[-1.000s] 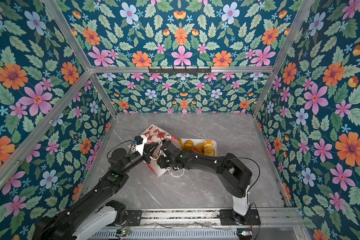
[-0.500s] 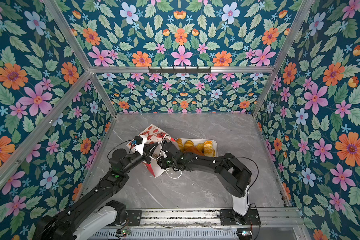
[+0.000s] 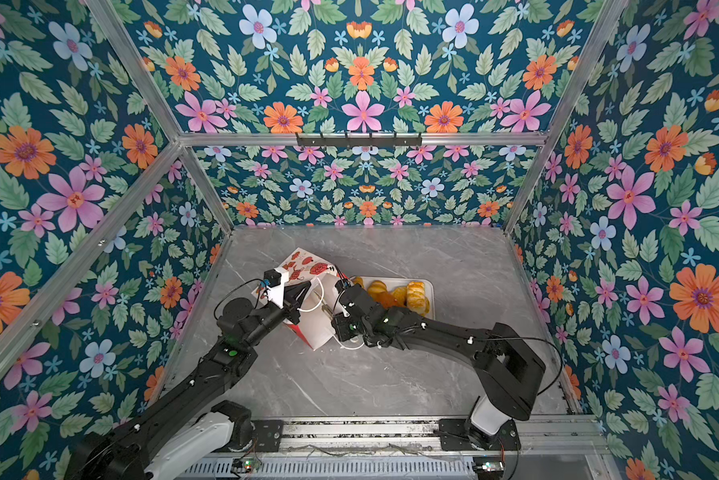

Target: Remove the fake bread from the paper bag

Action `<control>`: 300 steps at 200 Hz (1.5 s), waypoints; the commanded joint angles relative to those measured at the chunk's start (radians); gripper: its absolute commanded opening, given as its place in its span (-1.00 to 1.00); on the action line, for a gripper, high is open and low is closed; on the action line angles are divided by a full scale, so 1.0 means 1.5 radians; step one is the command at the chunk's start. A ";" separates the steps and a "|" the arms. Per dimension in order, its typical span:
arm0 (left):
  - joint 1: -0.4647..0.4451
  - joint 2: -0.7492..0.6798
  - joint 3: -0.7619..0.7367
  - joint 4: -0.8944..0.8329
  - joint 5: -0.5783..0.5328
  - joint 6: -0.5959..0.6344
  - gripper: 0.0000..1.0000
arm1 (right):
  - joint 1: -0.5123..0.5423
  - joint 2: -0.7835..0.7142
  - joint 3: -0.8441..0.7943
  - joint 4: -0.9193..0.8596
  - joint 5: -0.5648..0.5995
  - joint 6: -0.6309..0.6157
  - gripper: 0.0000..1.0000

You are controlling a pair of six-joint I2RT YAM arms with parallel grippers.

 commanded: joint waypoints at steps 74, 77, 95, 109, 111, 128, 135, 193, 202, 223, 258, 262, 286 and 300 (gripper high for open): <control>0.001 0.029 0.026 0.023 0.014 -0.012 -0.96 | 0.000 0.116 0.065 0.087 -0.107 0.045 -0.29; 0.001 0.031 0.026 0.024 0.014 -0.013 -0.96 | 0.000 0.120 0.068 0.086 -0.105 0.046 -0.28; 0.001 0.042 0.028 0.036 0.018 -0.023 -0.96 | 0.001 0.139 0.088 0.074 -0.098 0.049 -0.23; 0.001 0.049 0.029 0.045 0.024 -0.030 -0.96 | 0.000 0.153 0.099 0.070 -0.095 0.052 -0.20; 0.001 0.051 0.029 0.046 0.024 -0.032 -0.96 | 0.001 0.155 0.101 0.070 -0.094 0.053 -0.19; 0.000 0.058 0.027 0.060 0.032 -0.044 -0.96 | 0.000 0.170 0.112 0.074 -0.095 0.055 -0.15; 0.000 0.061 0.026 0.065 0.035 -0.047 -0.96 | -0.001 0.175 0.118 0.074 -0.093 0.056 -0.14; 0.000 0.063 0.009 0.099 0.048 -0.071 -0.94 | -0.003 0.221 0.149 0.100 -0.089 0.070 -0.07; 0.000 0.064 0.008 0.102 0.049 -0.073 -0.94 | -0.004 0.228 0.153 0.111 -0.095 0.071 -0.07; 0.000 0.064 0.006 0.105 0.049 -0.078 -0.94 | -0.006 0.239 0.161 0.128 -0.104 0.075 -0.12; 0.000 0.068 -0.001 0.126 0.052 -0.091 -0.94 | -0.006 0.248 0.164 0.133 -0.108 0.076 -0.43; 0.000 0.069 -0.002 0.127 0.052 -0.091 -0.94 | -0.007 0.248 0.164 0.133 -0.107 0.078 -0.48; 0.000 0.066 -0.004 0.126 0.046 -0.088 -0.93 | -0.007 0.243 0.153 0.135 -0.105 0.081 -0.64; 0.000 0.062 -0.003 0.120 0.043 -0.084 -0.94 | -0.009 0.234 0.141 0.138 -0.102 0.082 -0.69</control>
